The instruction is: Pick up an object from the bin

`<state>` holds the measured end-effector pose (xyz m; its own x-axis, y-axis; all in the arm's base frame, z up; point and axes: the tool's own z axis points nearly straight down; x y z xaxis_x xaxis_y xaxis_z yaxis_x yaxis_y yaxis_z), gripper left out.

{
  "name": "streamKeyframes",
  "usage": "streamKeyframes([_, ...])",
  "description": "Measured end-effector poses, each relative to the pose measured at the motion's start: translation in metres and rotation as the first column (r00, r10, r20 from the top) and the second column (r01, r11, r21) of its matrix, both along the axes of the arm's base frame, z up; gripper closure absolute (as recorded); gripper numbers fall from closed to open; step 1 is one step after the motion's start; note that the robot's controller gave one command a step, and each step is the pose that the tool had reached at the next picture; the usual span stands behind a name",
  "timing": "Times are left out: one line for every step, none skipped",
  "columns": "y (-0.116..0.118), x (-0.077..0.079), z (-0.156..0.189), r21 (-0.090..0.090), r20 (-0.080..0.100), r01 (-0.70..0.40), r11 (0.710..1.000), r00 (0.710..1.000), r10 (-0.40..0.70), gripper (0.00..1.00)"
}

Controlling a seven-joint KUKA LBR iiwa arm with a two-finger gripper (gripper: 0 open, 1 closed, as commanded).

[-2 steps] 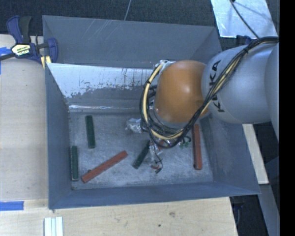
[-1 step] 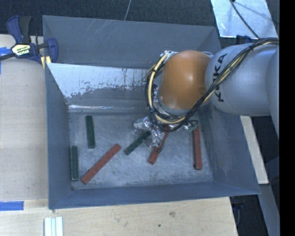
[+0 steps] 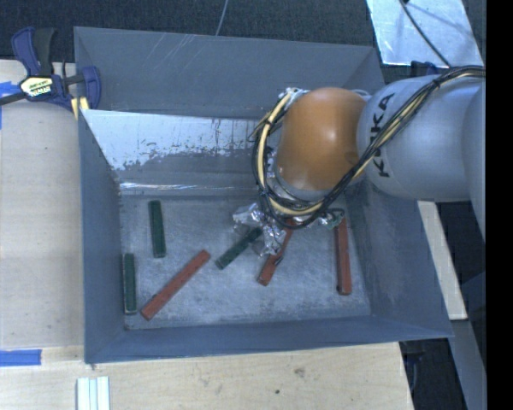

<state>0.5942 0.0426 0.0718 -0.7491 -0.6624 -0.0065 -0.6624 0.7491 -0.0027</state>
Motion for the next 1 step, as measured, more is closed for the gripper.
streamKeyframes([-0.0305, 0.0189, 0.1312, -0.001, -0.003, -0.062, 0.998, 0.998, 0.062, 1.00])
